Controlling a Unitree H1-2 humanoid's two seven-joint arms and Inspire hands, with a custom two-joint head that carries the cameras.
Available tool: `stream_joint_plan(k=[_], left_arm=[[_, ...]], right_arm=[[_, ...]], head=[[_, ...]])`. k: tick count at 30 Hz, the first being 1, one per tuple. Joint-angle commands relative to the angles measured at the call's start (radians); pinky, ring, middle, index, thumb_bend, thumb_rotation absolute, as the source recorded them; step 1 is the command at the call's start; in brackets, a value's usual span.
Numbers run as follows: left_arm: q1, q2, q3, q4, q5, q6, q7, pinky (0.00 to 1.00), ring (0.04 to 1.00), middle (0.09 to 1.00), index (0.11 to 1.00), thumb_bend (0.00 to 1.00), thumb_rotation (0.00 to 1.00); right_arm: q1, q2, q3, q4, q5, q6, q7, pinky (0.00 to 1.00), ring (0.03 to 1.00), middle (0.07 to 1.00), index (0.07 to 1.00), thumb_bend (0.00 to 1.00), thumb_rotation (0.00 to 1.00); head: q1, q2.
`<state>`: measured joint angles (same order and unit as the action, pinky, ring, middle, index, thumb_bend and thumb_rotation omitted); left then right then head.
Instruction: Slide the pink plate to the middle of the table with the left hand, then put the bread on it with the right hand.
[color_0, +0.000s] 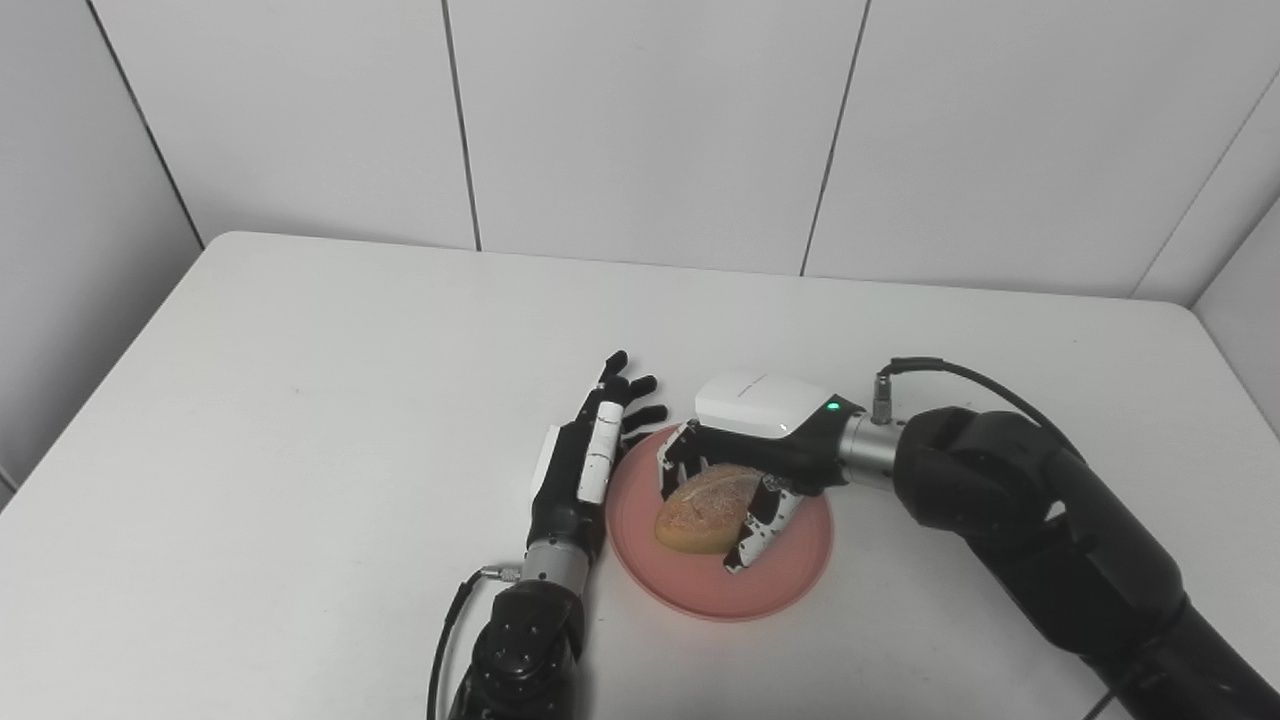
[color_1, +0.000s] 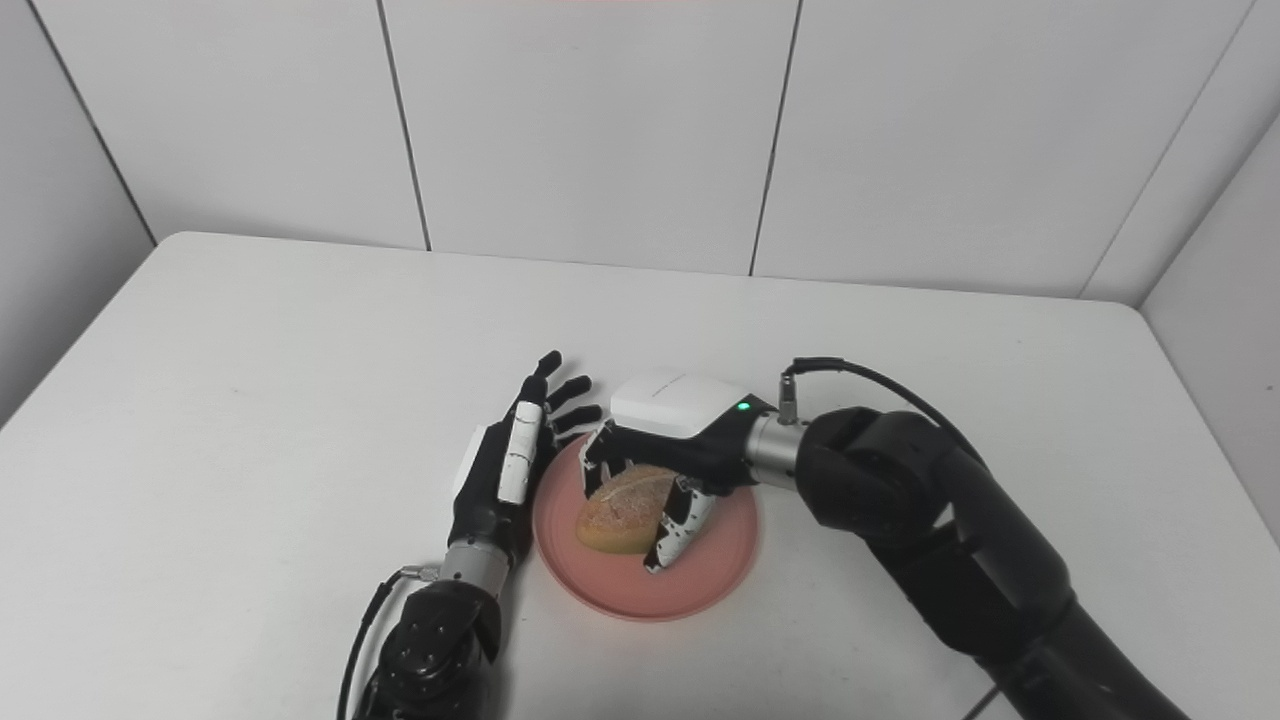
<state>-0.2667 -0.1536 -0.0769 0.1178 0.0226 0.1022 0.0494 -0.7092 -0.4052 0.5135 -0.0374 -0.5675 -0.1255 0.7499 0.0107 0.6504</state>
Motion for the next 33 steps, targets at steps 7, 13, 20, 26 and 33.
stream_joint_plan(k=[7, 13, 20, 26, 33], left_arm=[[-0.012, -0.009, 0.000, -0.013, -0.003, 0.015, -0.002, 0.69, 0.773, 0.848, 0.911, 0.75, 1.00], [-0.007, -0.005, 0.000, -0.025, -0.008, 0.023, -0.009, 0.69, 0.774, 0.850, 0.916, 0.75, 1.00], [-0.006, -0.001, 0.007, -0.029, -0.021, 0.029, -0.021, 0.71, 0.776, 0.854, 0.921, 0.75, 1.00], [-0.003, 0.001, 0.007, -0.035, -0.023, 0.038, -0.027, 0.72, 0.777, 0.853, 0.923, 0.74, 1.00], [-0.002, 0.005, 0.007, -0.037, -0.024, 0.043, -0.030, 0.72, 0.780, 0.847, 0.920, 0.75, 1.00]], right_arm=[[-0.030, -0.003, 0.015, -0.005, -0.054, -0.065, -0.038, 0.35, 0.411, 0.495, 0.515, 0.52, 0.00], [-0.018, -0.003, 0.017, -0.028, -0.159, -0.029, -0.032, 0.55, 0.623, 0.655, 0.494, 0.52, 0.14], [0.002, 0.000, -0.001, -0.064, -0.206, -0.020, -0.024, 0.68, 0.753, 0.758, 0.653, 1.00, 0.29], [0.003, 0.001, -0.014, -0.089, -0.233, -0.009, -0.020, 0.77, 0.793, 0.782, 0.681, 1.00, 0.32], [0.012, 0.010, -0.065, -0.132, -0.223, 0.036, -0.001, 0.74, 0.785, 0.778, 0.683, 1.00, 0.34]], head=[[-0.006, 0.003], [-0.012, 0.007], [-0.030, 0.004], [-0.031, 0.004], [-0.032, 0.006]])
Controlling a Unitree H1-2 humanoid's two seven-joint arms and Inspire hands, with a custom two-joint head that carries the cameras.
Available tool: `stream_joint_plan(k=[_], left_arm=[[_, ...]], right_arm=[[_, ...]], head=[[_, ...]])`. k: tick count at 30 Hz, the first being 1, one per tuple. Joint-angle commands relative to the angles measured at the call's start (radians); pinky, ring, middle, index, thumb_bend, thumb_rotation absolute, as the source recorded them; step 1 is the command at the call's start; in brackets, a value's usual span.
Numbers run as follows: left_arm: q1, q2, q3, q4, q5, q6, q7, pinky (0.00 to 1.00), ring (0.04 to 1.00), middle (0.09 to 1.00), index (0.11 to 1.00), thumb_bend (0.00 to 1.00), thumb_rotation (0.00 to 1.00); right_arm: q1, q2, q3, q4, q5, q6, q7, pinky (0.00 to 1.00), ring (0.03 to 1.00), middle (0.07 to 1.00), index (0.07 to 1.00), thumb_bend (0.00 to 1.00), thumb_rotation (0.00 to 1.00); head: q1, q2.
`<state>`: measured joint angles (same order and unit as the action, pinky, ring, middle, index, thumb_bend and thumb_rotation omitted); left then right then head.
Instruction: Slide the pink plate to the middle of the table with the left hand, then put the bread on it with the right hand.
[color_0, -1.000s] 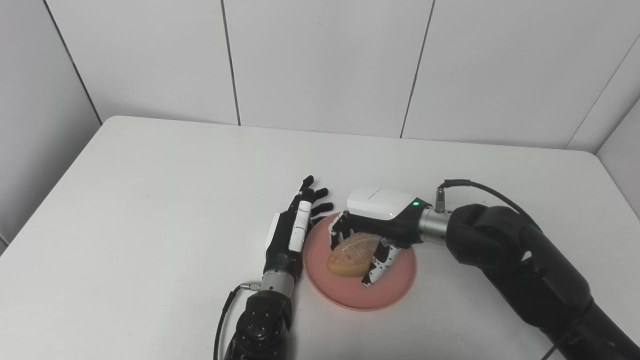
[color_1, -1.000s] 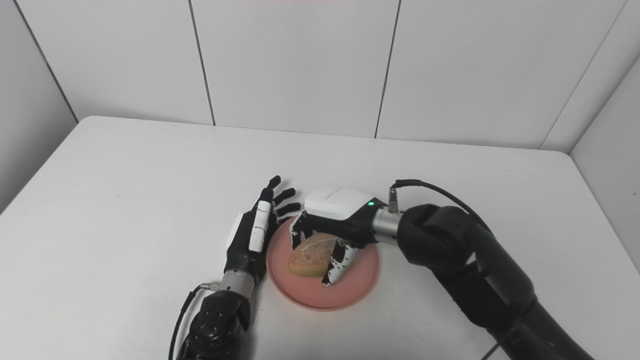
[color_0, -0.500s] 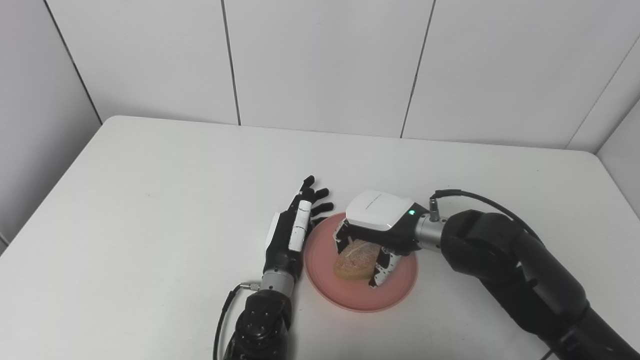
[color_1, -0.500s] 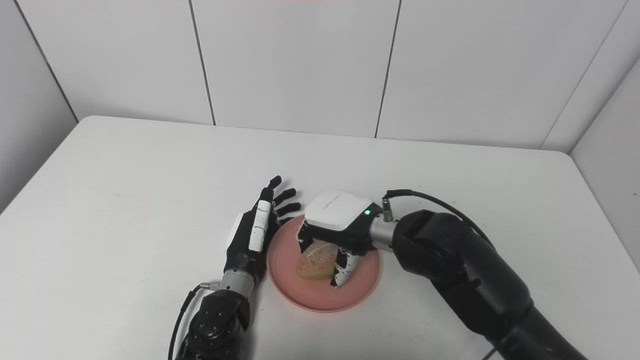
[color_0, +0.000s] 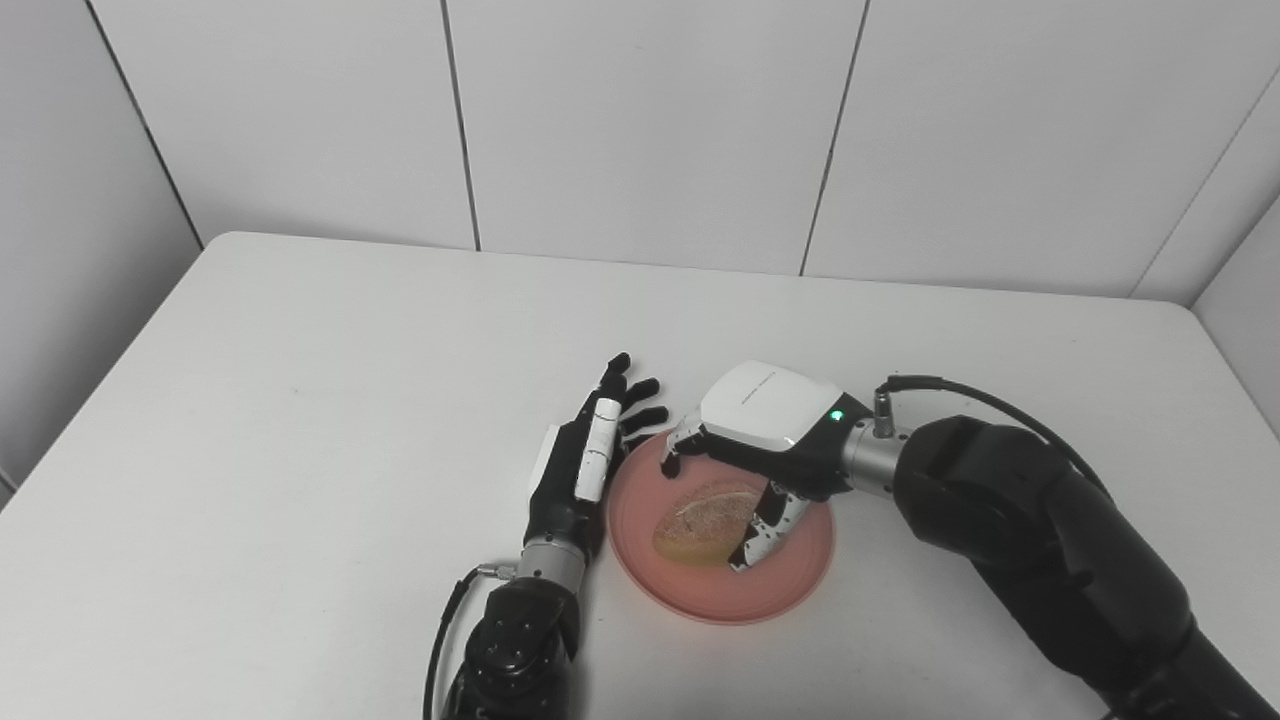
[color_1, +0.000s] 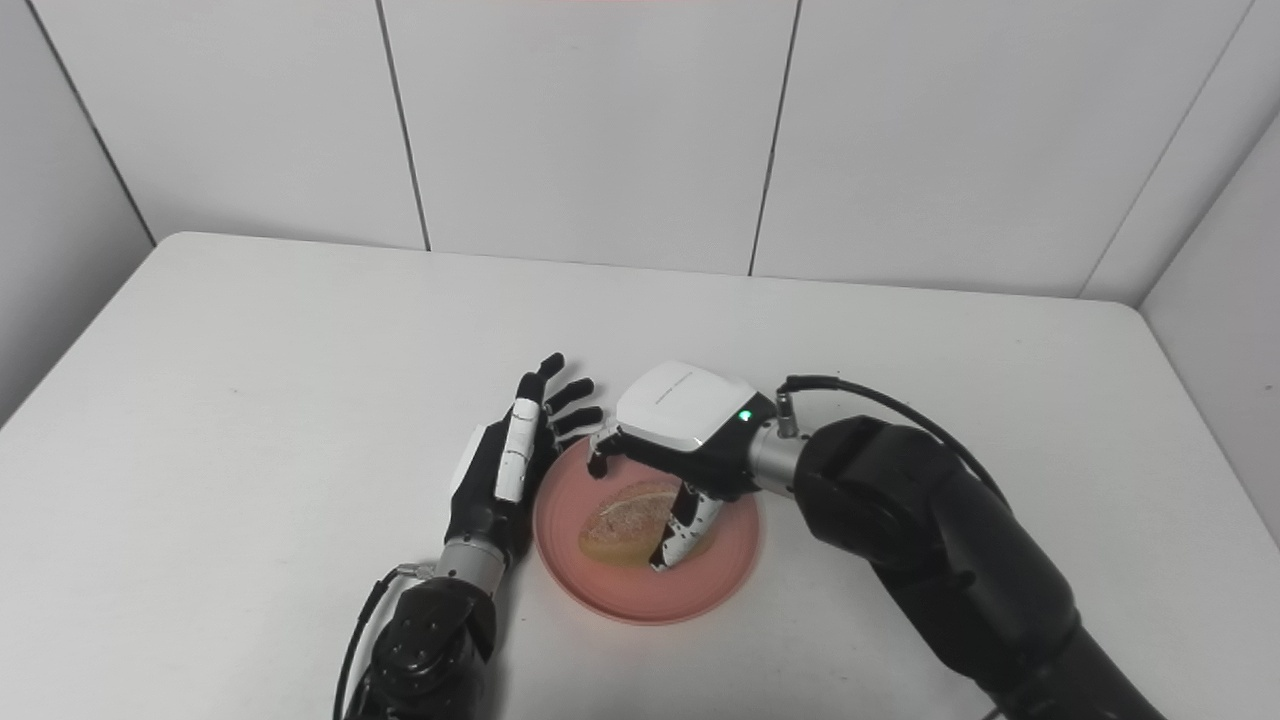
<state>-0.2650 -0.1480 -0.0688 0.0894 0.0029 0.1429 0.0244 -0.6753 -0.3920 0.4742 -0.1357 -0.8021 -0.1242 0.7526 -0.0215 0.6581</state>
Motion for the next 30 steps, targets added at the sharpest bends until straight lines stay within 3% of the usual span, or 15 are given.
stream_joint_plan(k=[1, 8, 14, 18, 21, 22, 26, 30], left_arm=[[-0.004, 0.000, 0.000, -0.006, -0.004, -0.002, -0.005, 0.72, 0.779, 0.847, 0.921, 0.75, 1.00], [-0.008, 0.005, 0.001, 0.001, -0.004, -0.008, -0.006, 0.71, 0.770, 0.833, 0.921, 0.76, 1.00], [-0.013, 0.012, 0.006, 0.013, 0.000, -0.020, -0.001, 0.70, 0.778, 0.832, 0.913, 0.76, 1.00], [-0.013, 0.019, 0.013, 0.028, -0.007, -0.048, -0.003, 0.69, 0.786, 0.834, 0.906, 0.76, 1.00], [-0.008, 0.021, 0.017, 0.034, -0.005, -0.077, 0.000, 0.73, 0.804, 0.855, 0.911, 0.78, 1.00], [-0.004, 0.021, 0.018, 0.036, 0.001, -0.091, 0.005, 0.73, 0.805, 0.856, 0.911, 0.78, 1.00], [0.007, 0.024, 0.017, 0.045, 0.018, -0.161, 0.016, 0.92, 0.866, 0.895, 0.916, 0.79, 1.00], [0.017, 0.032, 0.007, 0.054, 0.044, -0.224, 0.015, 0.99, 0.926, 0.925, 0.930, 0.74, 1.00]], right_arm=[[-0.016, -0.002, -0.037, -0.043, 0.019, 0.047, -0.001, 0.73, 0.784, 0.778, 0.681, 1.00, 0.34], [0.026, 0.004, -0.103, -0.118, 0.050, 0.128, 0.000, 0.66, 0.749, 0.769, 0.672, 1.00, 0.34], [0.128, 0.066, -0.247, -0.165, 0.171, 0.192, -0.115, 0.60, 0.707, 0.733, 0.663, 0.99, 0.39], [0.236, 0.203, -0.384, -0.094, 0.327, 0.198, -0.304, 0.58, 0.666, 0.701, 0.662, 0.88, 0.51], [0.290, 0.316, -0.475, -0.028, 0.458, 0.197, -0.427, 0.57, 0.662, 0.704, 0.710, 0.75, 0.66], [0.310, 0.367, -0.517, -0.002, 0.523, 0.196, -0.472, 0.57, 0.663, 0.704, 0.712, 0.74, 0.67], [0.357, 0.505, -0.621, 0.067, 0.694, 0.182, -0.601, 0.68, 0.733, 0.767, 0.787, 0.78, 0.82], [0.387, 0.562, -0.658, 0.136, 0.783, 0.124, -0.684, 0.76, 0.789, 0.812, 0.821, 0.82, 0.89]], head=[[-0.002, -0.002], [-0.017, -0.002], [-0.028, -0.004], [-0.052, -0.006], [-0.063, -0.007], [-0.071, -0.007], [-0.086, -0.006], [-0.100, -0.005]])
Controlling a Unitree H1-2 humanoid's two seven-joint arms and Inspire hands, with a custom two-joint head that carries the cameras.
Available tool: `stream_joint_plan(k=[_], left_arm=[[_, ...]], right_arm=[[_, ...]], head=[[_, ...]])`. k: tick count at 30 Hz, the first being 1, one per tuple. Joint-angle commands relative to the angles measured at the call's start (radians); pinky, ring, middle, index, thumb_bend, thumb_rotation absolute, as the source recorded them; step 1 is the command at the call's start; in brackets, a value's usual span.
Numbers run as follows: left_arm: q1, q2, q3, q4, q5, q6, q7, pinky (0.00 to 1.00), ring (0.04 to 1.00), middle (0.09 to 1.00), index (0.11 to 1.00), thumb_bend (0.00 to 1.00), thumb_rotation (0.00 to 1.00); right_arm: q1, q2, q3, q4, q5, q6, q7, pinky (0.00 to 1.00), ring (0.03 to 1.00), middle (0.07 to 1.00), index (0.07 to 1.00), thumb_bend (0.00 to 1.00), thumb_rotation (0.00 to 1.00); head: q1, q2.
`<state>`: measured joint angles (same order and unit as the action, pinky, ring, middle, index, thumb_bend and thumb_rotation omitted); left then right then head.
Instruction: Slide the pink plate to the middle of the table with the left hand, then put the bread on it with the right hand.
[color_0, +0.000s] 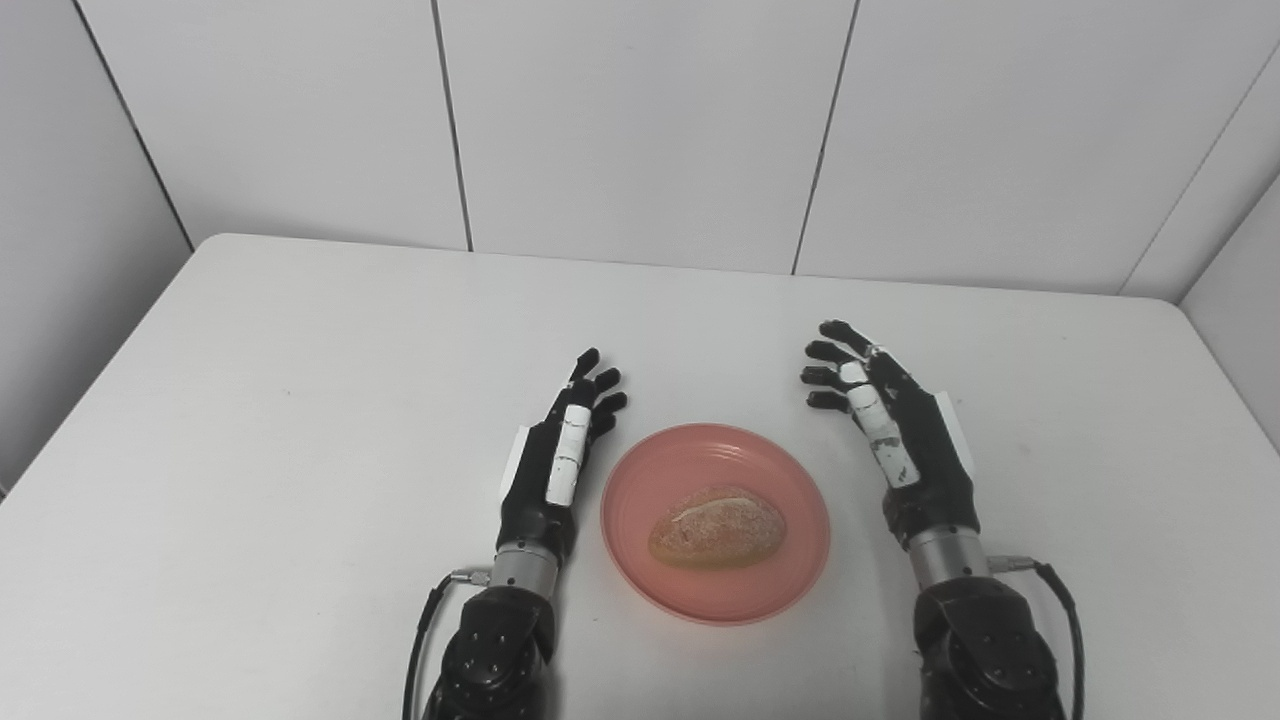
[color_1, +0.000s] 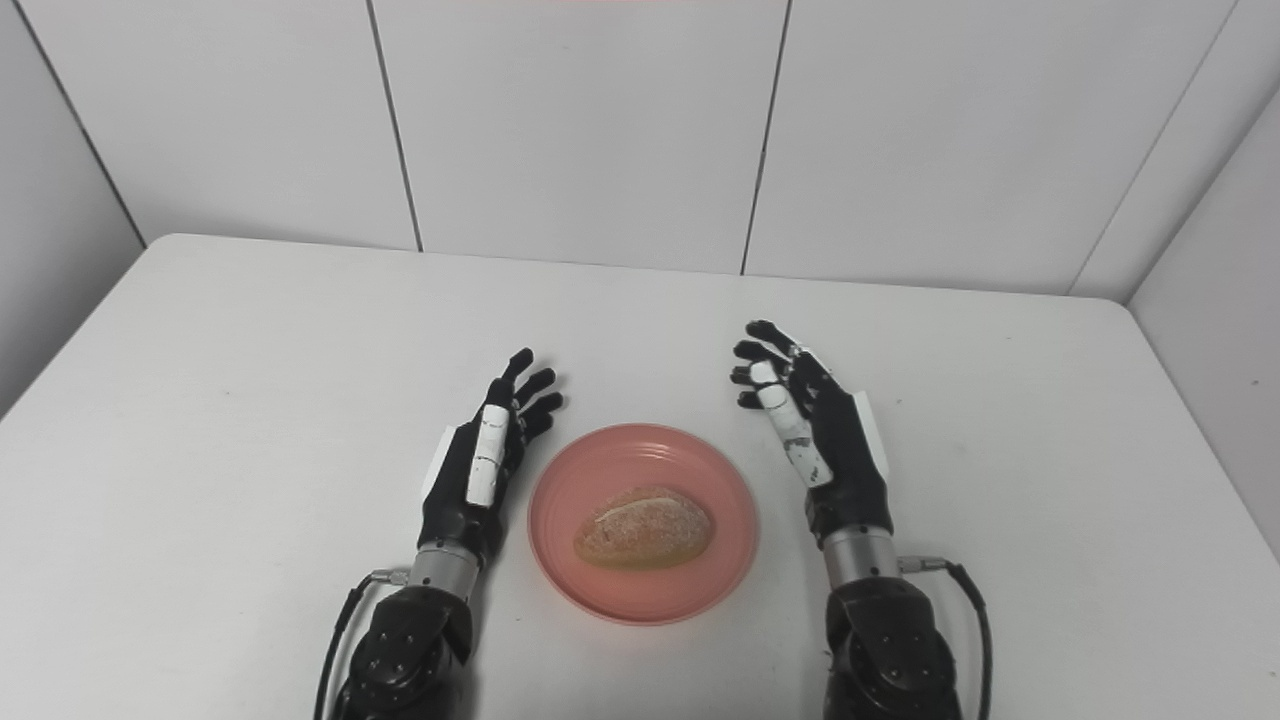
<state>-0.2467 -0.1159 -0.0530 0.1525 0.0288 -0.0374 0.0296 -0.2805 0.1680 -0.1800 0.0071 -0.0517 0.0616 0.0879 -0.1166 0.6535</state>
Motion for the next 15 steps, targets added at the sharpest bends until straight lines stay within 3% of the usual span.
stream_joint_plan(k=[1, 7, 10, 15], left_arm=[[0.001, 0.001, -0.010, -0.009, 0.022, -0.051, 0.009, 0.99, 0.934, 0.931, 0.935, 0.73, 1.00], [0.027, 0.000, -0.029, -0.051, 0.041, -0.019, 0.001, 1.00, 0.958, 0.945, 0.941, 0.75, 1.00], [0.046, -0.005, -0.048, -0.085, 0.066, 0.005, 0.002, 1.00, 0.980, 0.956, 0.936, 0.75, 1.00], [0.077, -0.024, -0.074, -0.129, 0.081, 0.032, 0.004, 1.00, 1.000, 0.993, 0.973, 0.72, 1.00]], right_arm=[[-0.003, 0.005, -0.003, 0.006, 0.046, -0.074, -0.031, 0.77, 0.799, 0.814, 0.822, 0.82, 0.89], [0.051, 0.023, 0.022, 0.058, 0.085, -0.136, -0.086, 0.80, 0.824, 0.844, 0.855, 0.83, 0.91], [0.077, 0.035, 0.034, 0.083, 0.087, -0.190, -0.120, 0.90, 0.885, 0.945, 0.977, 0.81, 0.95], [0.103, 0.034, 0.059, 0.105, 0.075, -0.223, -0.162, 0.95, 0.927, 0.969, 0.999, 0.82, 0.99]], head=[[-0.004, -0.001], [-0.019, 0.003], [-0.020, 0.003], [-0.024, 0.002]])
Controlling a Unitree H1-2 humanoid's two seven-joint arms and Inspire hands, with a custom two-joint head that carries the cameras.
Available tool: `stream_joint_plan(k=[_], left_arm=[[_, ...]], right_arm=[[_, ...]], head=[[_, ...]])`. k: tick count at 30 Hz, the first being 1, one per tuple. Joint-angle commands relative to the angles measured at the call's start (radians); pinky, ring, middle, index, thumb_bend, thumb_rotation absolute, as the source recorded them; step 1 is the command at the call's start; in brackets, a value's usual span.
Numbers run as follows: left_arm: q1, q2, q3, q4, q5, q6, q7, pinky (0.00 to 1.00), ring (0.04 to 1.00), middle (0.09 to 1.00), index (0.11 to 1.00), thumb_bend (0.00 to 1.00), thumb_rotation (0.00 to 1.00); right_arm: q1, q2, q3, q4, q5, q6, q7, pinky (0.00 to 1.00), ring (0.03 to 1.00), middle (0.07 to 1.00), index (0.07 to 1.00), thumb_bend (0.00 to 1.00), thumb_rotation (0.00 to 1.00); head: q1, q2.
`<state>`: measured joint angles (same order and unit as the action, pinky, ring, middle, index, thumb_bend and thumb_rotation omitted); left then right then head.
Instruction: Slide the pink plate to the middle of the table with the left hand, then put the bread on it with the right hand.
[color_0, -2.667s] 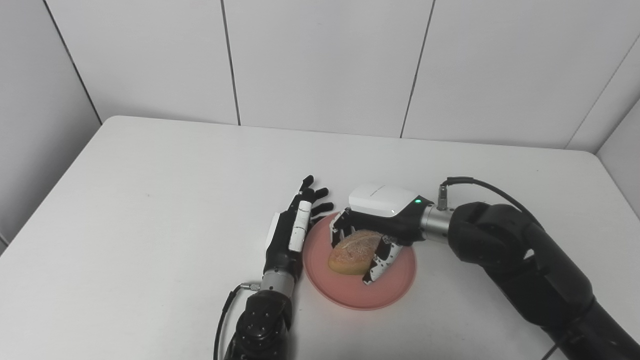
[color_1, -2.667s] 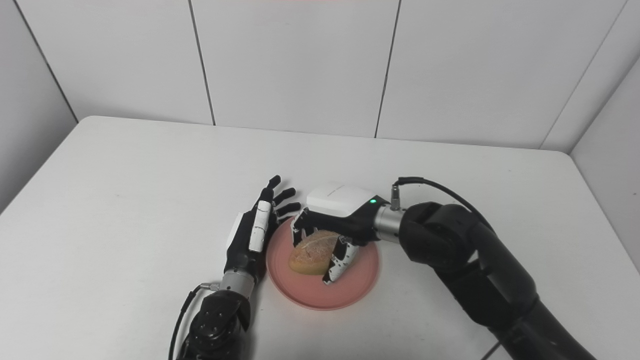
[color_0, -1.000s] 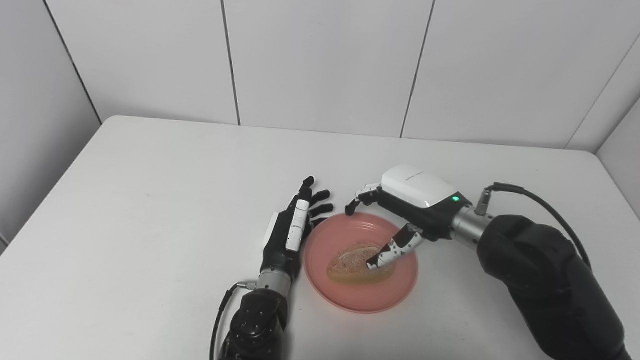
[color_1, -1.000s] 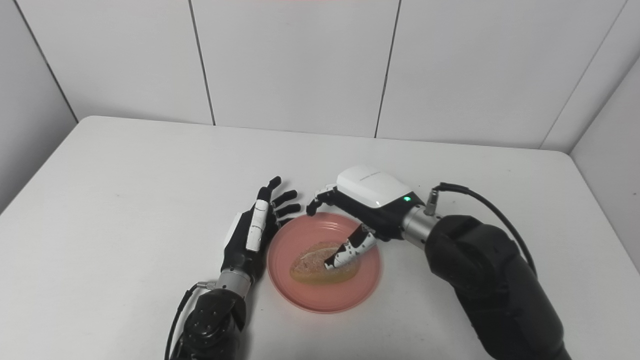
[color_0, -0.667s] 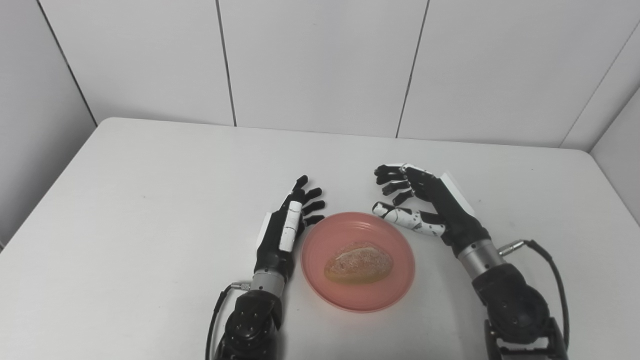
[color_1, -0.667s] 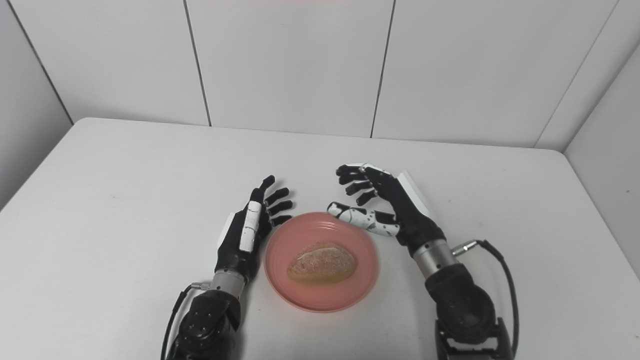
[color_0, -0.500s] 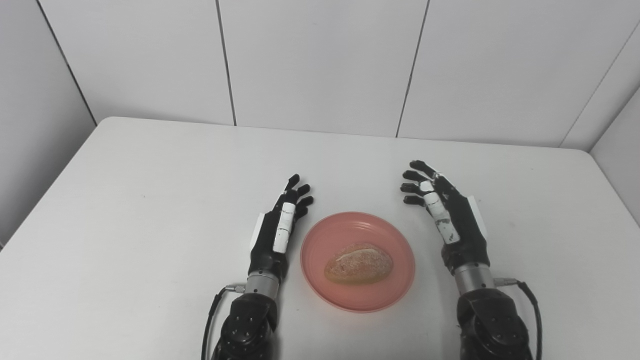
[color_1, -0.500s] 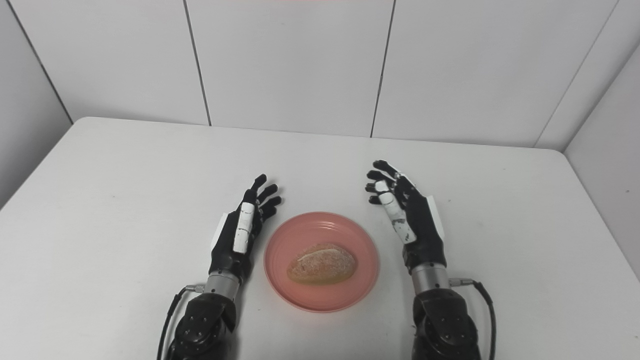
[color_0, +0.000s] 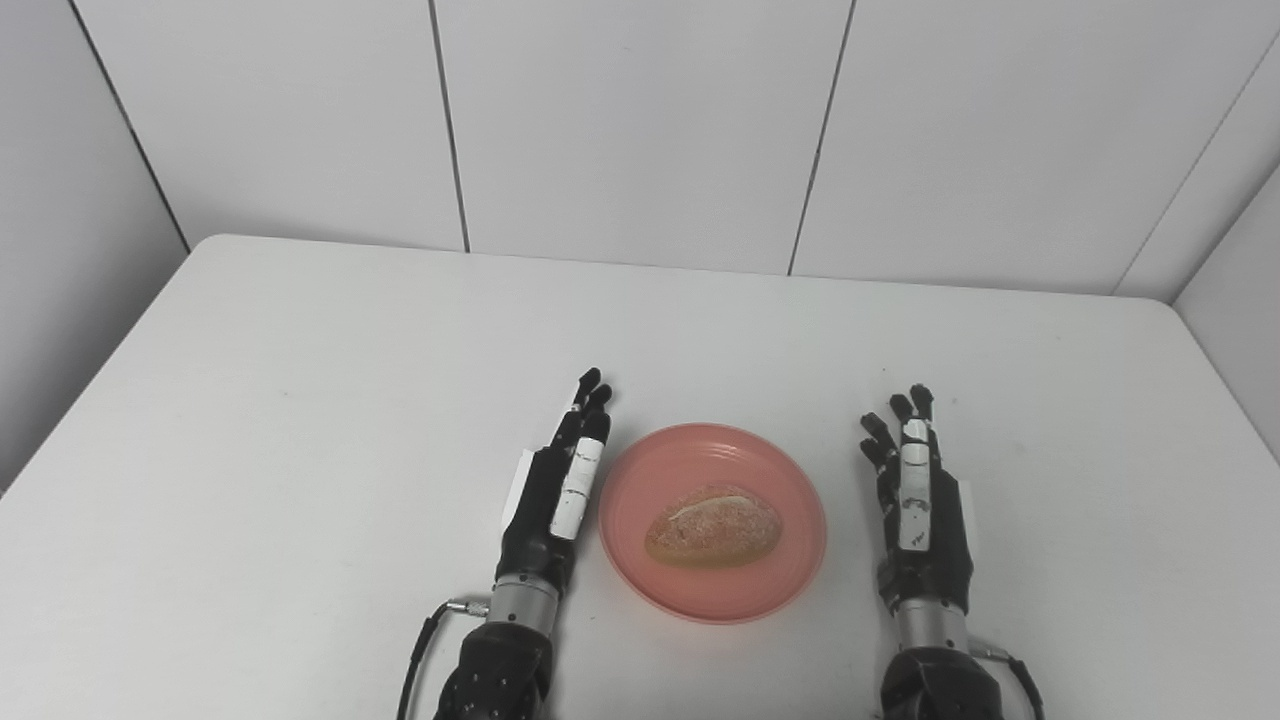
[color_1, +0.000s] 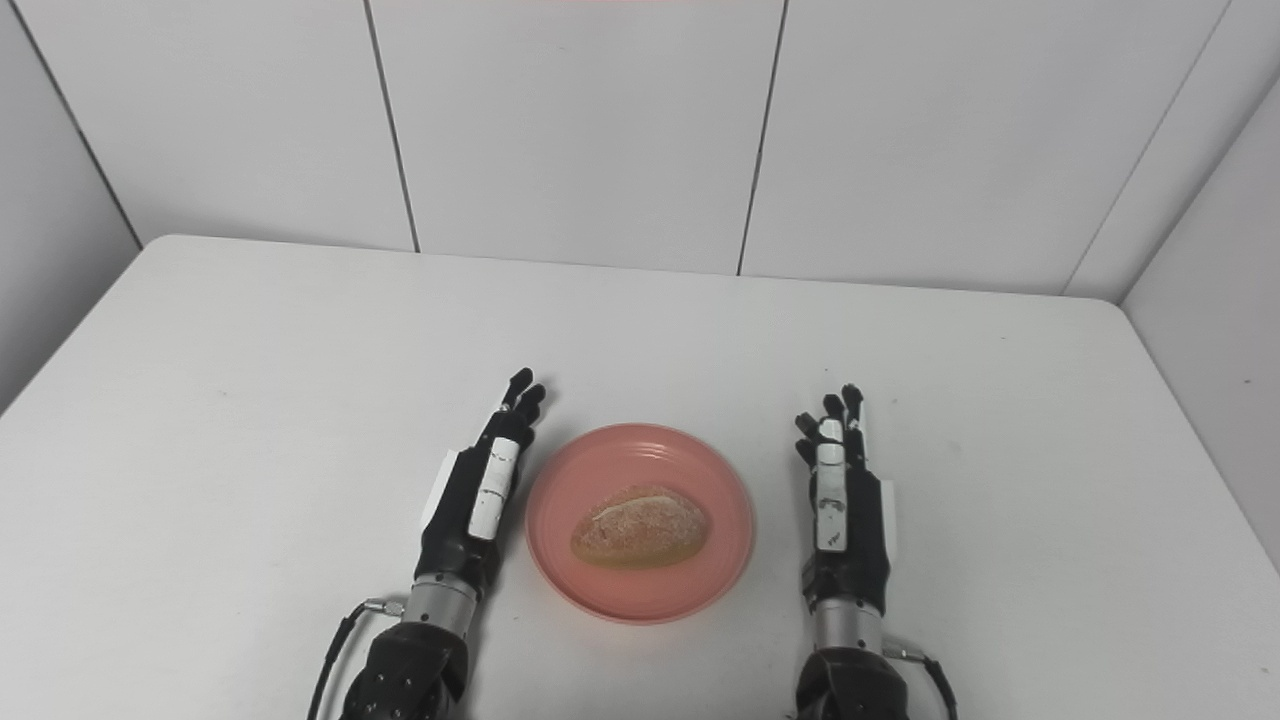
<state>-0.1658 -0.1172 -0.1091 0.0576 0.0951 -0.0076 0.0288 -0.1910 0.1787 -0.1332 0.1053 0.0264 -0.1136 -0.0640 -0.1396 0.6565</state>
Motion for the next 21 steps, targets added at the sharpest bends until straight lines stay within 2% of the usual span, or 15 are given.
stream_joint_plan(k=[1, 5, 8, 13, 16, 21], left_arm=[[0.002, -0.026, -0.023, -0.038, 0.020, 0.004, 0.007, 1.00, 1.000, 0.994, 0.975, 0.72, 1.00], [0.018, -0.046, -0.031, -0.038, 0.033, 0.005, 0.026, 1.00, 1.000, 1.000, 0.999, 0.75, 1.00], [0.026, -0.062, -0.032, -0.028, 0.031, -0.019, 0.041, 1.00, 1.000, 1.000, 1.000, 0.76, 1.00], [0.024, -0.078, -0.020, -0.014, 0.017, -0.030, 0.057, 1.00, 1.000, 1.000, 1.000, 0.77, 1.00], [0.020, -0.080, -0.013, -0.009, 0.010, -0.030, 0.063, 1.00, 1.000, 1.000, 1.000, 0.76, 1.00], [0.010, -0.074, -0.003, 0.012, 0.004, -0.064, 0.068, 1.00, 1.000, 1.000, 1.000, 0.73, 1.00]], right_arm=[[0.019, 0.020, 0.021, 0.005, -0.005, -0.037, -0.012, 0.95, 0.928, 0.968, 0.999, 0.82, 1.00], [0.039, -0.002, 0.059, 0.002, -0.024, -0.015, -0.010, 0.98, 0.944, 0.967, 0.999, 0.81, 1.00], [0.050, -0.024, 0.088, 0.008, -0.051, -0.018, -0.007, 1.00, 0.962, 0.988, 1.000, 0.81, 1.00], [0.057, -0.043, 0.117, 0.011, -0.064, -0.009, -0.010, 1.00, 0.981, 0.988, 0.989, 0.85, 1.00], [0.057, -0.050, 0.129, 0.013, -0.064, -0.009, -0.007, 1.00, 0.982, 0.984, 0.979, 0.86, 1.00], [0.058, -0.065, 0.149, 0.007, -0.061, 0.004, 0.009, 1.00, 0.984, 0.979, 0.960, 0.87, 1.00]], head=[[-0.001, -0.002], [0.004, -0.002], [0.014, -0.002], [0.020, -0.003], [0.019, -0.004], [0.020, -0.005]])
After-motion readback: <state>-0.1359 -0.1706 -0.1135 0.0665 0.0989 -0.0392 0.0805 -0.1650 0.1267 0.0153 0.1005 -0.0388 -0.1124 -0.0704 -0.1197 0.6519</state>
